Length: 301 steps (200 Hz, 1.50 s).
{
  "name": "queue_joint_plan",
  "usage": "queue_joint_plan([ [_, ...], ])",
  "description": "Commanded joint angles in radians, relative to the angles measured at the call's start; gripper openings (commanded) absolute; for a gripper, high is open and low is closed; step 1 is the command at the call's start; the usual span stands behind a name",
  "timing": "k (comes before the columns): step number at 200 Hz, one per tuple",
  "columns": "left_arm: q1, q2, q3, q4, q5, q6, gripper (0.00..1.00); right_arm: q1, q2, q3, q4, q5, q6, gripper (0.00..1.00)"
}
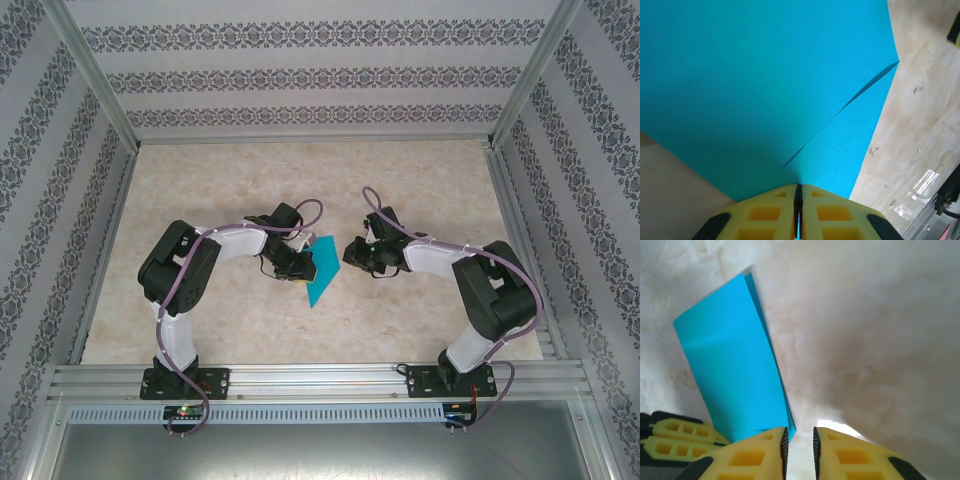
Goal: Fold a paper plane with a square sheet of paper (pick it up from the middle)
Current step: Third fold the triangle at the center of the table.
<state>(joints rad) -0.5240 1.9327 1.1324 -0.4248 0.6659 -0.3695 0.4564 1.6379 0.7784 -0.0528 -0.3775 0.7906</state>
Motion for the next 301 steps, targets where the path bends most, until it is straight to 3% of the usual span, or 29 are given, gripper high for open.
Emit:
queue_joint_plan([
  [1, -0.001, -0.012, 0.01, -0.055, -0.069, 0.011, 0.15, 0.031, -0.031, -0.023, 0.025, -0.052, 0.02, 0.27],
  [84, 0.001, -0.08, 0.073, -0.105, -0.068, 0.017, 0.23, 0.108, 0.002, -0.048, 0.101, -0.067, 0.071, 0.36],
  [301, -0.001, -0.044, -0.007, -0.123, -0.133, 0.057, 0.14, 0.133, 0.082, -0.024, 0.226, -0.12, 0.12, 0.35],
])
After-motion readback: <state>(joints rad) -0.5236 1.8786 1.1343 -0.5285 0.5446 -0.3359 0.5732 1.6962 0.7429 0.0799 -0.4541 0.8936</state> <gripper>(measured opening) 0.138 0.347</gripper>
